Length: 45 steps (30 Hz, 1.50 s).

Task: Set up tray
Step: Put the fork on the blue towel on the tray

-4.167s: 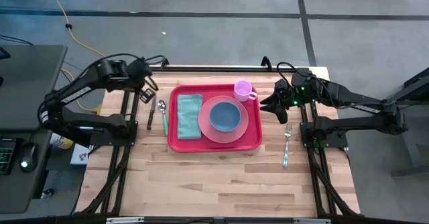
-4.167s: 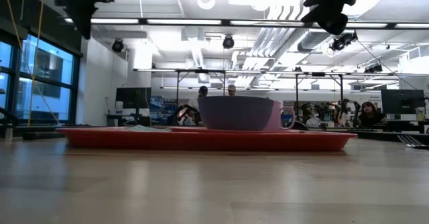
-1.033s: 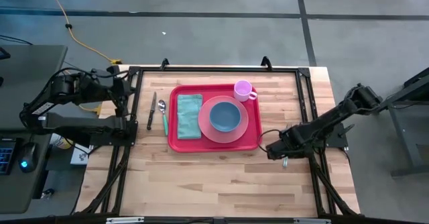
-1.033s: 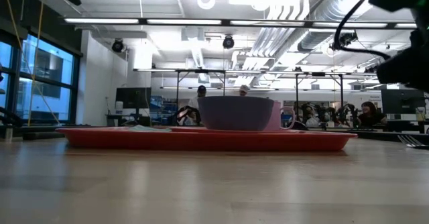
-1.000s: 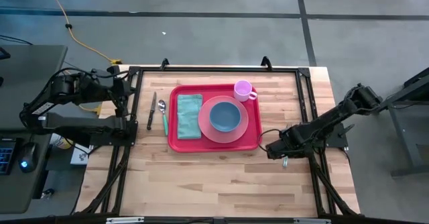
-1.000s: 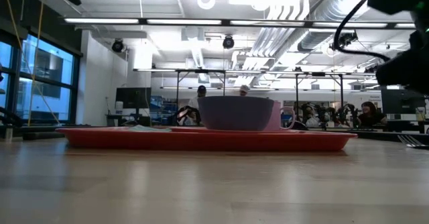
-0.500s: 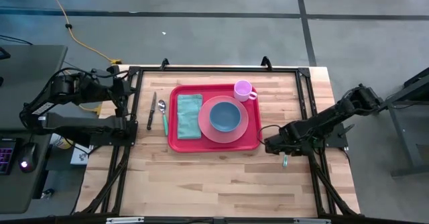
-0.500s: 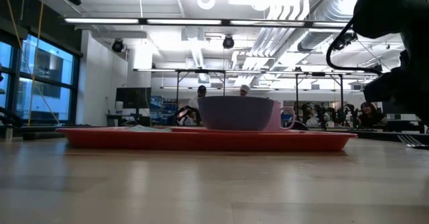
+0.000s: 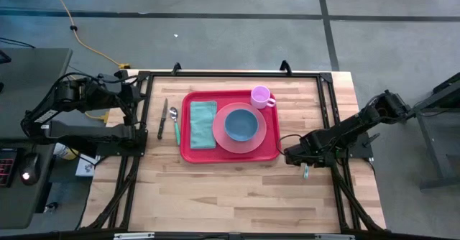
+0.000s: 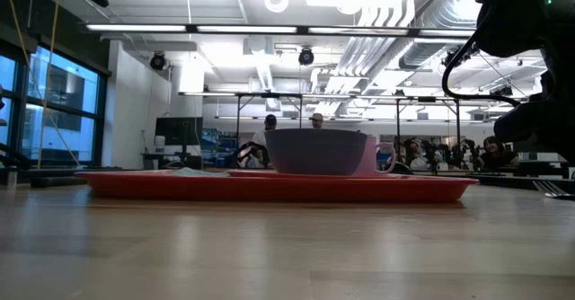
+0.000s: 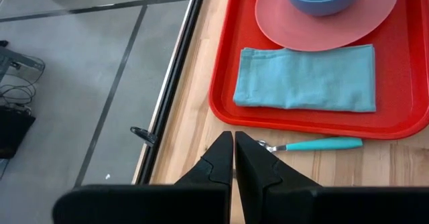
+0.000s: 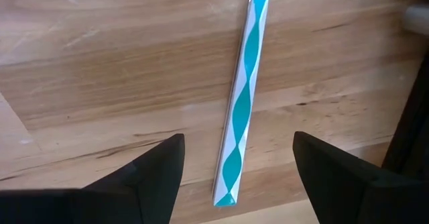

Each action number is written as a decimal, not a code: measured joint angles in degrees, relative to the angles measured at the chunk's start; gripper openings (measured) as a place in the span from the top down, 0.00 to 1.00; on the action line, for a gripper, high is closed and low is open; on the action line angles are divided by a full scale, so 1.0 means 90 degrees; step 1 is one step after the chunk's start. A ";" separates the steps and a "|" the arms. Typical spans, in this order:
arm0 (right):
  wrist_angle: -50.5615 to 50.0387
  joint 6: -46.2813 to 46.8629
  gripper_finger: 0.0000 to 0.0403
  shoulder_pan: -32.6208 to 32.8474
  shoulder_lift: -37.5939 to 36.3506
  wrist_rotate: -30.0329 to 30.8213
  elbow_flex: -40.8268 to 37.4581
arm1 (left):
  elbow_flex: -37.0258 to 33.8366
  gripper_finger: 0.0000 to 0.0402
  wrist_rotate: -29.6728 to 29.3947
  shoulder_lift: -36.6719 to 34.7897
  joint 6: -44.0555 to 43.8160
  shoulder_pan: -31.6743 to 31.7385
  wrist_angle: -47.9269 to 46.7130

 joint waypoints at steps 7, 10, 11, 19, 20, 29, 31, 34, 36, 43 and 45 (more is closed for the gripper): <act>-0.0016 0.0002 0.36 0.0000 0.0000 0.0009 -0.0001 | 0.0000 0.88 -0.0005 0.0000 0.0012 0.0002 0.0000; 0.0442 0.0022 0.36 0.0000 -0.0002 0.0009 -0.0182 | 0.0000 0.88 -0.0005 0.0000 0.0012 0.0000 0.0000; 0.0693 0.0043 0.36 0.0000 -0.0012 -0.0017 -0.0273 | 0.0000 0.88 -0.0005 0.0000 0.0012 0.0002 0.0000; 0.1028 0.0007 0.36 0.0005 -0.0024 0.0025 -0.0491 | -0.0001 0.88 -0.0005 0.0000 0.0012 0.0000 0.0000; 0.1015 -0.0003 0.36 0.0005 -0.0024 0.0048 -0.0493 | -0.0002 0.88 -0.0005 0.0000 0.0012 0.0000 0.0000; 0.0963 -0.0089 0.47 0.0002 -0.0015 0.0155 -0.0499 | -0.0002 0.88 -0.0003 0.0002 -0.0010 0.0000 0.0002; 0.0965 -0.0105 0.52 0.0005 -0.0012 0.0153 -0.0503 | -0.0002 0.88 -0.0005 0.0002 -0.0010 0.0000 0.0004; 0.0960 -0.0116 0.60 0.0006 -0.0011 0.0140 -0.0505 | -0.0002 0.88 -0.0005 0.0002 -0.0010 0.0001 0.0003; 0.0960 -0.0138 0.64 0.0007 -0.0010 0.0125 -0.0509 | -0.0002 0.88 -0.0005 0.0002 -0.0010 0.0000 0.0002; 0.0955 -0.0185 0.75 0.0007 -0.0007 0.0105 -0.0515 | -0.0002 0.88 -0.0006 0.0002 -0.0012 0.0002 0.0005; 0.0953 -0.0193 0.77 0.0007 -0.0007 0.0102 -0.0516 | -0.0002 0.88 -0.0006 0.0002 -0.0012 0.0000 0.0005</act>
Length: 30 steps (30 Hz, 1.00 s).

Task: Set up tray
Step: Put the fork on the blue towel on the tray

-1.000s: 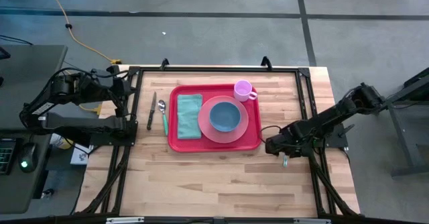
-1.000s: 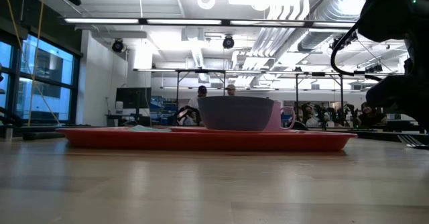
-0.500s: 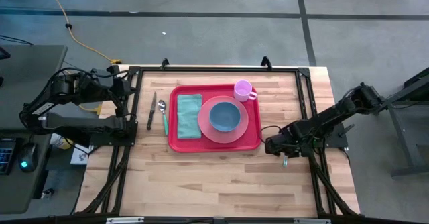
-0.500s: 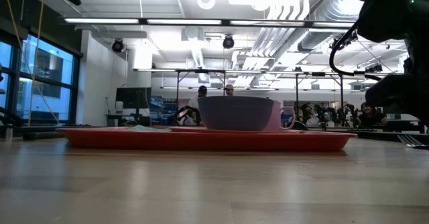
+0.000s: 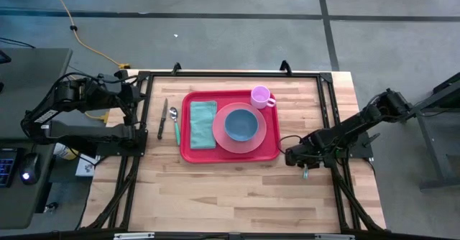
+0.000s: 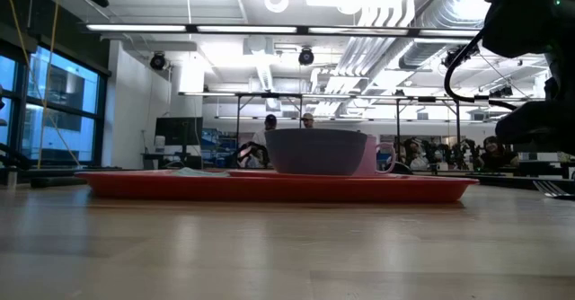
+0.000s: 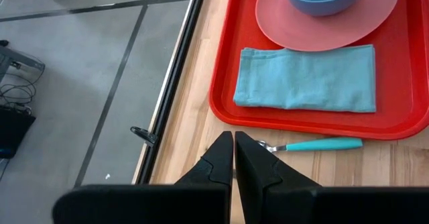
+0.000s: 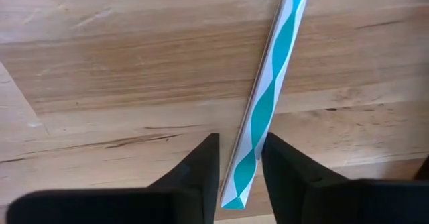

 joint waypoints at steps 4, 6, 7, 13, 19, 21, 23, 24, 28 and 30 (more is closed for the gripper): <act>0.0000 -0.0037 0.83 0.0000 0.0000 -0.0002 -0.0001 | 0.0000 0.88 0.0000 0.0000 0.0001 0.0001 -0.0002; -0.0002 -0.0044 0.86 0.0002 0.0000 -0.0005 -0.0003 | 0.0000 0.88 -0.0001 0.0000 0.0005 0.0000 0.0000; -0.0001 -0.0062 0.89 0.0002 0.0000 -0.0005 -0.0004 | 0.0000 0.88 -0.0001 0.0000 0.0005 0.0002 0.0000; 0.0082 -0.0195 0.97 0.0005 0.0000 0.0007 -0.0001 | 0.0000 0.88 -0.0002 0.0000 0.0010 0.0001 -0.0001; 0.0259 -0.0256 0.98 0.0002 -0.0089 0.0111 -0.0011 | 0.0000 0.88 -0.0003 0.0000 0.0024 0.0001 -0.0001; 0.0278 -0.0259 0.98 0.0005 -0.0200 0.0152 -0.0013 | 0.0000 0.88 -0.0003 0.0000 0.0024 0.0001 -0.0001; 0.0286 -0.0258 0.98 0.0012 -0.0329 0.0208 -0.0018 | 0.0000 0.88 -0.0003 0.0000 0.0024 0.0000 -0.0002; 0.0299 -0.0261 0.98 0.0015 -0.0401 0.0278 -0.0023 | 0.0000 0.88 -0.0003 0.0000 0.0024 0.0002 0.0000; 0.0127 -0.0330 0.98 0.0005 -0.0607 0.0739 0.0138 | 0.0000 0.88 -0.0003 0.0000 0.0024 0.0000 0.0000; -0.0207 -0.0409 0.98 0.0005 -0.0663 0.0858 0.0303 | 0.0000 0.88 -0.0003 0.0000 0.0024 0.0000 0.0000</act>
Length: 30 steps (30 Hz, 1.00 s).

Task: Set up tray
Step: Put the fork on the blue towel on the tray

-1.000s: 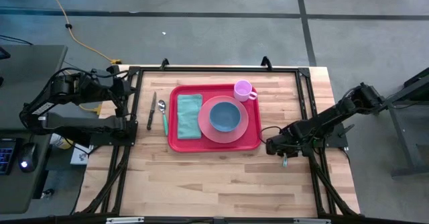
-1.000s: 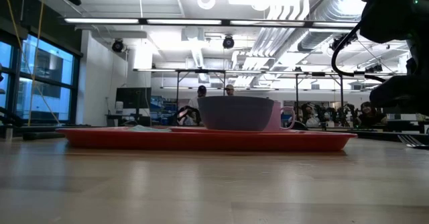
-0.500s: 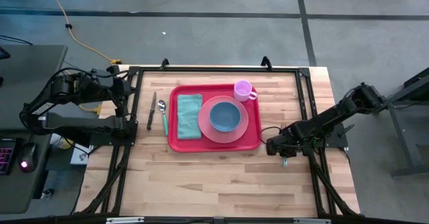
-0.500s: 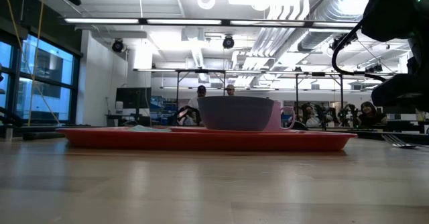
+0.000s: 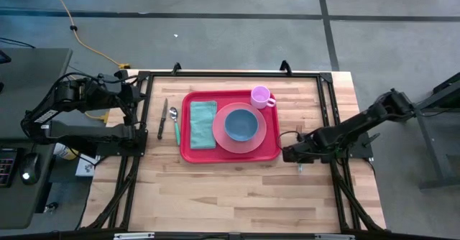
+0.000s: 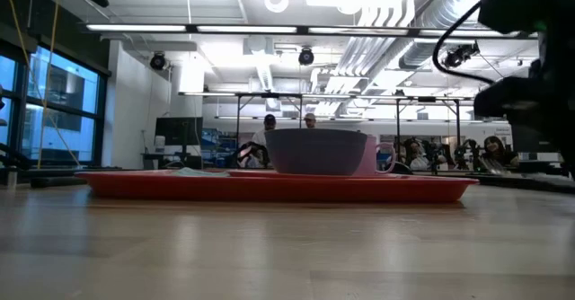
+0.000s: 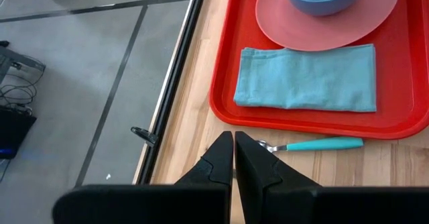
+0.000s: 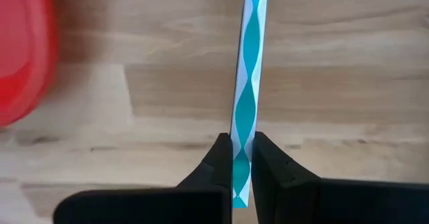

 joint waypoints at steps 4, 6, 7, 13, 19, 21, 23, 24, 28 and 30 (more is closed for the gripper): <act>-0.0570 -0.0109 0.98 0.0000 -0.0073 0.0026 0.0359 | 0.0000 0.88 -0.0002 0.0000 0.0000 0.0000 0.0000; -0.0739 -0.0186 0.98 0.0012 -0.0110 0.0042 0.0522 | 0.0000 0.88 -0.0002 0.0000 0.0000 0.0002 0.0000; -0.0802 -0.0213 0.98 0.0031 -0.0116 0.0079 0.0623 | 0.0000 0.88 -0.0002 0.0000 0.0000 0.0000 0.0000; -0.1326 -0.0512 0.98 0.0049 -0.0118 0.0527 0.1391 | 0.0000 0.88 -0.0002 0.0000 0.0000 0.0000 0.0030; -0.1981 -0.0910 0.99 0.0048 -0.0121 0.1094 0.2379 | 0.0000 0.88 0.0002 0.0000 0.0000 0.0001 0.0047; -0.2130 -0.1084 0.99 0.0041 -0.0121 0.1354 0.2730 | 0.0000 0.88 0.0002 0.0000 0.0000 0.0000 0.0048; -0.2233 -0.1284 0.99 -0.0018 -0.0121 0.1653 0.3048 | 0.0000 0.88 0.0003 0.0000 0.0000 0.0001 0.0047; -0.2249 -0.1404 0.99 -0.0051 -0.0121 0.1826 0.3199 | 0.0000 0.88 0.0002 0.0000 0.0000 0.0002 0.0046; -0.2254 -0.2016 0.99 -0.0228 -0.0109 0.2579 0.3738 | 0.0000 0.88 0.0005 0.0000 0.0000 0.0000 0.0049; -0.2214 -0.2326 0.99 -0.0347 -0.0101 0.2854 0.3946 | 0.0000 0.88 0.0005 0.0000 0.0000 0.0002 0.0051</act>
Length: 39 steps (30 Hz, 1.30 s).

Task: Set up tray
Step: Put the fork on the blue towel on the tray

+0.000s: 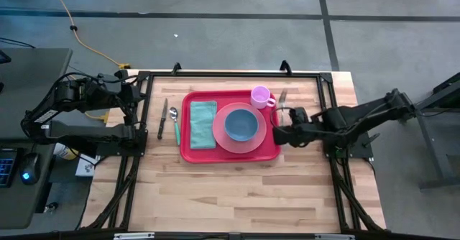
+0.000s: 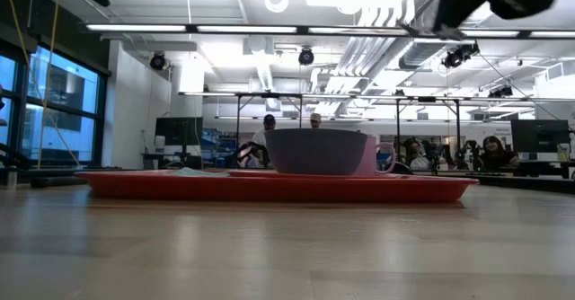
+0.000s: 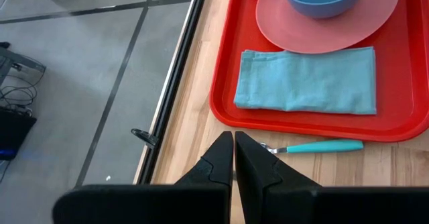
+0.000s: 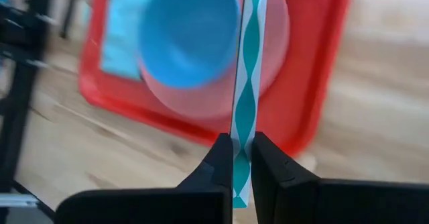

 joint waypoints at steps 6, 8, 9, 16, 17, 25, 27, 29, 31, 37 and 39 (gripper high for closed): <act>0.0410 -0.1008 0.99 -0.0357 0.0041 0.0422 0.0498 | 0.0000 0.88 0.0005 0.0000 0.0000 0.0001 0.0000; 0.0722 -0.1352 0.99 -0.0476 0.0061 0.0479 0.0604 | 0.0000 0.88 0.0029 0.0000 0.0000 0.0000 0.0000; 0.0863 -0.1525 0.99 -0.0538 0.0091 0.0506 0.0644 | 0.0000 0.88 0.0049 0.0000 0.0000 -0.0001 0.0002; 0.1930 -0.2942 0.99 -0.1088 0.0573 0.0072 0.1019 | 0.0000 0.88 0.0201 0.0000 0.0000 0.0001 0.0005; 0.2090 -0.3155 0.99 -0.1178 0.0674 -0.0067 0.1093 | 0.0000 0.88 0.0222 0.0000 -0.0005 -0.0001 0.0012; 0.2809 -0.4863 0.99 -0.1739 0.1716 -0.1083 0.2352 | 0.0000 0.88 0.0808 0.0000 -0.0015 0.0001 0.0617; 0.2806 -0.5241 0.99 -0.1843 0.2038 -0.1343 0.2780 | 0.0000 0.88 0.0814 0.0000 -0.0012 0.0001 0.0799; 0.2804 -0.5601 0.99 -0.1940 0.2351 -0.1593 0.3227 | 0.0000 0.88 0.0814 0.0000 -0.0017 0.0001 0.0983; 0.2802 -0.5906 0.99 -0.2031 0.2662 -0.1861 0.3679 | 0.0000 0.88 0.0814 0.0000 -0.0022 0.0001 0.1156; 0.2662 -0.6414 0.99 -0.2307 0.3556 -0.2629 0.4833 | 0.0000 0.88 0.0814 0.0000 -0.0151 0.0000 0.1471; 0.2618 -0.6468 0.99 -0.2387 0.3818 -0.2866 0.5146 | 0.0001 0.88 0.0814 0.0000 -0.0189 0.0000 0.1540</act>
